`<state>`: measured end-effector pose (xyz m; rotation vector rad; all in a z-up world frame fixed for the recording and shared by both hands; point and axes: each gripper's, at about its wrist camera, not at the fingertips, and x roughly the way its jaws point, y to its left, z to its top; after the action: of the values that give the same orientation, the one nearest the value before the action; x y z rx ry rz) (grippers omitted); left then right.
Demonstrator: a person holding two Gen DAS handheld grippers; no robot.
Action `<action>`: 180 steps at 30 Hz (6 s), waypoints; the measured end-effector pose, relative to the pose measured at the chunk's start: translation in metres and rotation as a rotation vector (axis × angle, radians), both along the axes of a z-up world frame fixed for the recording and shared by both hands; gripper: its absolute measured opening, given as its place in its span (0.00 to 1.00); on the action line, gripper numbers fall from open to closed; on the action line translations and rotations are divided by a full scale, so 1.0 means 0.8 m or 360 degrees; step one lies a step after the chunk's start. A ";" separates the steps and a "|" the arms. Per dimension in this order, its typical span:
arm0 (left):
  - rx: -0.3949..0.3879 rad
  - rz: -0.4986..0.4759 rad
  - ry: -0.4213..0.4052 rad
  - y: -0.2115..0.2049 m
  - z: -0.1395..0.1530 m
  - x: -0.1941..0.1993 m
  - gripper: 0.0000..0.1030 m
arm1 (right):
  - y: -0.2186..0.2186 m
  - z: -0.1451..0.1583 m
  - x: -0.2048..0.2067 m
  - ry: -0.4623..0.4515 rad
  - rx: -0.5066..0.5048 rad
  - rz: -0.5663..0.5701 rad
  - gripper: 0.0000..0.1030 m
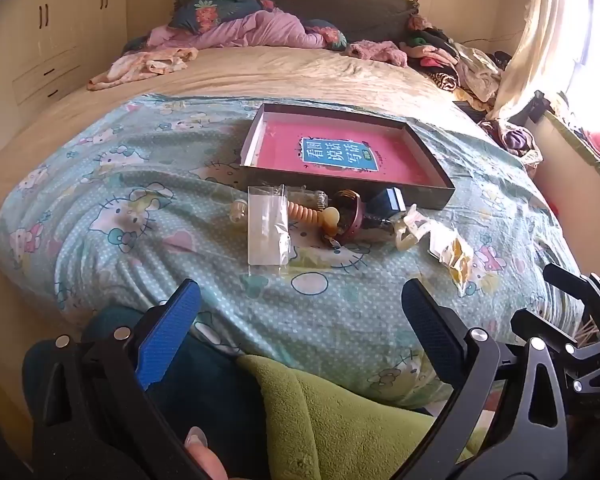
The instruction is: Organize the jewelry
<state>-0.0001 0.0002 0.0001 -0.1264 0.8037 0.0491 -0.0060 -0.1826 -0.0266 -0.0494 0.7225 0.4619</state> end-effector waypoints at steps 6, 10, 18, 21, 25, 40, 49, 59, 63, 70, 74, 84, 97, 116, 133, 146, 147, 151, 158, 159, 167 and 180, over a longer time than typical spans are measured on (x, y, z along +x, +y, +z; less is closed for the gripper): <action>-0.0014 0.0000 -0.0004 0.000 0.000 0.000 0.91 | 0.004 0.000 -0.001 0.0018 -0.0035 0.0004 0.96; -0.0019 -0.0003 -0.0005 0.000 0.000 0.000 0.91 | 0.003 -0.004 -0.002 0.0018 -0.0032 0.0002 0.96; -0.0026 -0.0010 -0.0008 0.001 0.000 -0.001 0.91 | 0.007 0.004 -0.004 0.0007 -0.0039 0.0002 0.96; -0.0030 -0.0012 -0.0011 0.001 0.000 -0.001 0.91 | 0.008 0.003 -0.003 0.0001 -0.0044 0.0003 0.96; -0.0030 -0.0011 -0.0012 0.001 0.000 -0.001 0.91 | 0.008 0.004 -0.005 0.0001 -0.0046 0.0006 0.96; -0.0033 -0.0010 -0.0014 -0.002 0.008 0.000 0.91 | 0.009 0.002 -0.006 0.0004 -0.0049 0.0015 0.96; -0.0032 -0.0009 -0.0016 -0.001 0.007 0.000 0.91 | 0.011 -0.001 -0.005 0.0010 -0.0051 0.0018 0.96; -0.0029 -0.0005 -0.0014 0.003 0.010 -0.004 0.91 | 0.012 -0.005 -0.003 0.0013 -0.0052 0.0015 0.96; -0.0030 -0.0004 -0.0013 0.003 0.009 -0.004 0.91 | 0.012 -0.005 0.000 0.0017 -0.0052 0.0024 0.96; -0.0023 0.0014 -0.0007 0.014 0.003 0.001 0.91 | 0.015 -0.002 0.003 -0.0021 -0.0057 0.0038 0.96; -0.0015 0.0040 -0.0014 0.019 0.004 0.006 0.91 | 0.014 0.001 0.009 -0.0023 -0.0043 0.0035 0.96; -0.0023 0.0150 0.0009 0.050 0.000 0.026 0.91 | 0.010 0.012 0.041 -0.0029 -0.0003 -0.0002 0.96; -0.0072 0.0229 0.0096 0.090 -0.028 0.065 0.91 | -0.016 0.009 0.086 -0.0019 0.0023 -0.0134 0.96; -0.0144 0.0042 0.0262 0.063 -0.086 0.119 0.91 | -0.033 -0.074 0.127 0.0331 0.0051 -0.0248 0.96; -0.0120 0.0019 0.0302 0.057 -0.104 0.130 0.91 | -0.028 -0.128 0.163 0.0445 0.0147 -0.0223 0.92; -0.0135 0.0001 0.0293 0.056 -0.108 0.136 0.77 | -0.053 -0.124 0.163 0.0356 0.0142 -0.0081 0.55; -0.0133 -0.0004 0.0289 0.056 -0.108 0.136 0.70 | -0.055 -0.121 0.162 0.0350 0.0148 -0.0076 0.53; -0.0127 -0.0032 0.0284 0.055 -0.107 0.135 0.37 | -0.065 -0.112 0.162 0.0335 0.0177 -0.0064 0.40; -0.0143 -0.0090 0.0227 0.054 -0.094 0.124 0.31 | -0.083 -0.093 0.160 0.0286 0.0218 -0.0093 0.34; -0.0152 -0.0093 0.0218 0.055 -0.091 0.123 0.31 | -0.085 -0.091 0.160 0.0277 0.0221 -0.0095 0.34; -0.0202 -0.0075 0.0125 0.067 -0.062 0.116 0.31 | -0.100 -0.071 0.163 0.0209 0.0274 -0.0127 0.34; -0.0200 -0.0060 0.0037 0.080 -0.029 0.147 0.31 | -0.082 -0.030 0.181 0.0075 0.0347 -0.0056 0.34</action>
<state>0.1174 0.0643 -0.0231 -0.2296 0.8321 -0.0357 0.1385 -0.2478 -0.0505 0.1791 0.7146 0.5068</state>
